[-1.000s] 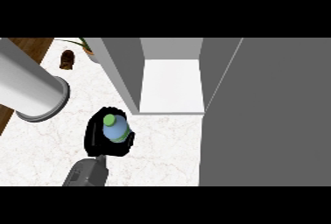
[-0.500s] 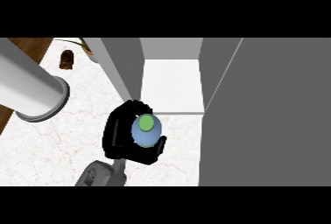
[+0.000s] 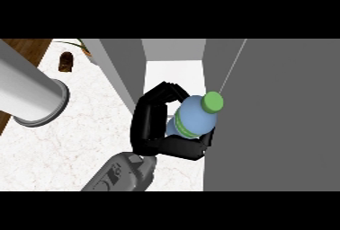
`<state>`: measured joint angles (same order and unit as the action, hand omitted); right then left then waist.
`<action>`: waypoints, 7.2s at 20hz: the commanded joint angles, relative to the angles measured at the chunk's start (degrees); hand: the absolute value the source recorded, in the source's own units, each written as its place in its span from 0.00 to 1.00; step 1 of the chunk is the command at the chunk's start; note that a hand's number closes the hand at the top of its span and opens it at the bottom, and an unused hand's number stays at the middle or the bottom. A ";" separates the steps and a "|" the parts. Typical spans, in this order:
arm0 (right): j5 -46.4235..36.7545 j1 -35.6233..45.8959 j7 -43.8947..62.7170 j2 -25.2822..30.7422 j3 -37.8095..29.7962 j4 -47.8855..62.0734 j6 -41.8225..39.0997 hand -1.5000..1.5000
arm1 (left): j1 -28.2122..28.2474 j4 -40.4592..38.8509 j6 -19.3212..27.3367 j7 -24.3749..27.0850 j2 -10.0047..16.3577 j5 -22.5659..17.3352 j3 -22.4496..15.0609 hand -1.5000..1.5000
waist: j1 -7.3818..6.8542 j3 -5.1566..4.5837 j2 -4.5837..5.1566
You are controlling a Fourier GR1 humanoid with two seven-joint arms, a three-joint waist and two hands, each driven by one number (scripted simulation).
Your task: Pick up the bottled water, place it into the cabinet and close the cabinet
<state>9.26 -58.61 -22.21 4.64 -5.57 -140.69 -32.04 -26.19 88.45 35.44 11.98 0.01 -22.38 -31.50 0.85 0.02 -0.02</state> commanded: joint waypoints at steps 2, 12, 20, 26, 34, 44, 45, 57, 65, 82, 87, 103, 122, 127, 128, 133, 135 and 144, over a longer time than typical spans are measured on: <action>6.94 -1.91 4.74 -0.48 -0.14 -7.12 -0.03 0.00 | -9.99 -3.42 7.22 -3.79 -0.01 0.07 2.04 1.00 | 0.37 -0.03 0.05; 6.09 1.95 2.28 -0.22 -3.30 -1.97 -1.86 0.00 | -19.76 -23.78 7.58 2.26 -0.01 -2.61 4.87 1.00 | 1.21 -0.03 0.34; 10.77 0.73 3.08 0.35 -6.14 -2.36 -3.31 0.00 | -22.68 -32.79 6.32 3.83 -0.01 -3.09 5.87 1.00 | 0.79 -0.05 0.37; 9.52 3.51 4.65 0.51 -5.54 -0.65 -3.12 0.00 | -23.10 -39.45 3.55 9.82 -0.01 -8.51 8.28 1.00 | 0.91 -0.07 0.53; 12.15 1.59 1.71 2.02 -9.54 0.24 -6.05 0.00 | -29.53 -54.94 -1.71 16.63 1.52 -9.97 15.59 1.00 | 1.90 -0.06 0.68; 10.31 1.97 2.83 0.39 -5.98 -0.88 -5.21 0.00 | -38.04 -69.75 -0.32 17.75 0.01 -4.60 13.00 0.00 | 2.99 -0.06 1.06; 11.43 2.54 3.13 0.69 -6.96 -0.35 -4.79 0.00 | -39.45 -70.53 -0.08 17.55 0.48 -4.45 13.66 0.00 | 2.54 -0.05 0.98; 10.24 4.88 5.57 1.03 -5.79 -2.21 -3.79 0.00 | -42.70 -72.85 -3.44 21.52 0.01 -5.97 17.01 0.00 | 1.94 -0.09 0.92; 9.88 3.36 7.08 -0.27 -4.76 -6.00 -2.10 0.00 | -38.62 -66.39 -15.52 23.78 0.00 -10.01 19.03 0.00 | 0.70 -0.13 0.22; 9.39 8.54 10.27 0.59 -3.35 -2.50 0.39 0.00 | -12.67 -29.90 -11.47 15.29 0.27 -9.86 4.25 0.00 | -2.25 -0.06 -0.45; 7.06 7.89 12.18 0.46 -1.91 -4.49 1.47 0.00 | -5.62 -14.93 -7.40 9.20 2.09 -8.29 -0.25 0.00 | -1.90 -0.05 -0.47; 2.69 6.90 20.35 9.33 14.95 -10.54 -6.65 1.00 | 19.79 12.51 -6.20 7.91 14.55 -5.84 -4.91 0.00 | -1.31 -0.13 -0.30; -20.09 17.67 32.46 2.81 49.15 -10.12 1.41 1.00 | 37.78 24.57 -14.82 14.10 25.85 -11.92 4.02 0.00 | -1.30 -0.41 -0.78; -20.95 27.59 38.33 0.36 51.62 -7.58 3.02 1.00 | 40.65 23.80 -15.85 15.80 26.71 -11.11 3.90 0.00 | -2.38 -0.57 -0.61; -21.60 28.83 38.55 -0.13 52.41 -5.82 3.09 1.00 | 40.42 25.00 -16.21 14.90 27.46 -12.00 4.73 0.00 | -2.29 -0.60 -0.85; -22.71 37.81 44.04 -4.32 53.36 -3.04 6.35 1.00 | 41.60 24.54 -18.91 15.23 28.67 -15.02 7.91 0.00 | -2.18 -0.70 -0.71; -22.74 41.34 45.58 -4.36 54.19 -0.79 9.12 1.00 | 44.09 26.09 -20.18 16.51 29.49 -14.62 7.35 0.00 | -2.83 -0.64 -0.76; -21.72 52.72 49.16 -4.25 52.98 3.47 14.17 1.00 | 45.71 25.90 -24.56 16.47 32.17 -18.24 11.27 0.00 | -3.24 -0.78 -0.53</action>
<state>-6.26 -11.42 24.29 8.20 41.93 -140.23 -27.00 18.65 114.24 12.32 28.65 31.23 -39.40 -21.22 -2.25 -0.71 -0.63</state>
